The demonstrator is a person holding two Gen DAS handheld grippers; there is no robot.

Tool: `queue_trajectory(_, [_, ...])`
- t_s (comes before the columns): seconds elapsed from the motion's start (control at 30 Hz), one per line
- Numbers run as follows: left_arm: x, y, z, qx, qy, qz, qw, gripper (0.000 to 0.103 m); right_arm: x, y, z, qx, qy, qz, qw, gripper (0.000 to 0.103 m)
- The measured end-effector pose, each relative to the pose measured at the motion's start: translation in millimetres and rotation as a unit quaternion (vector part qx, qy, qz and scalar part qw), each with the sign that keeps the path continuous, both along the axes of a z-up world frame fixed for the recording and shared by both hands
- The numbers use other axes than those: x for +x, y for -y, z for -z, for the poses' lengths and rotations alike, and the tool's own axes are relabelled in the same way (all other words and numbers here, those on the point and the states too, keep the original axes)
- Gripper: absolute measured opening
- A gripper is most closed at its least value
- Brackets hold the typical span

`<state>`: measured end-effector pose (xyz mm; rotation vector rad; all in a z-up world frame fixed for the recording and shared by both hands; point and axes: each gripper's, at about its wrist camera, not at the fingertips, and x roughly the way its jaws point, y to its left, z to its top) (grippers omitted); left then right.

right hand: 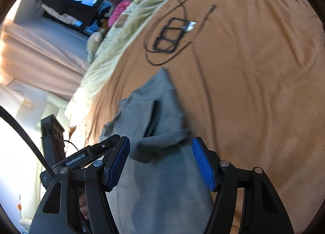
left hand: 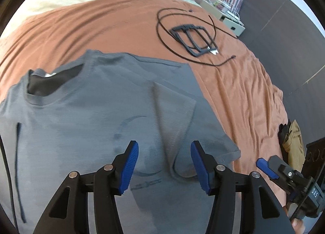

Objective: Fold small clothes
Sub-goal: 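Open the right tool to release the side folded over the shirt body, then pinch the folded sleeve with the left tool and adjust its position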

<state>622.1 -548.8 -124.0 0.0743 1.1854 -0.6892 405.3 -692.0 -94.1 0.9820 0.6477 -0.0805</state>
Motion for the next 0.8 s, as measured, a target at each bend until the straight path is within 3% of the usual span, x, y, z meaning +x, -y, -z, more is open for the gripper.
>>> queue_trajectory(0.27, [-2, 30, 31, 0.017, -0.006, 0.018, 0.9997, 0.055, 26, -33, 5, 0.008, -0.024, -0.011, 1.000, 0.062])
queue_trajectory(0.33, [-4, 35, 38, 0.025, -0.007, 0.026, 0.9993, 0.055, 30, -38, 7, 0.011, -0.031, -0.007, 0.999, 0.058])
queue_trajectory(0.43, [-10, 43, 46, 0.049, 0.005, 0.052, 0.9974, 0.035, 31, -37, 11, 0.016, -0.038, -0.005, 0.999, 0.055])
queue_trajectory(0.5, [-13, 45, 49, 0.075, 0.025, 0.059, 0.9951, 0.013, 30, -35, 12, 0.012, -0.042, -0.001, 0.999, 0.055])
queue_trajectory(0.57, [-10, 38, 45, 0.068, 0.023, 0.050, 0.9962, 0.006, 28, -36, 11, 0.011, -0.041, 0.005, 0.999, 0.055])
queue_trajectory(0.8, [2, 16, 9, 0.055, 0.046, 0.038, 0.9967, 0.005, 26, -40, 10, 0.029, 0.001, 0.003, 1.000, 0.055])
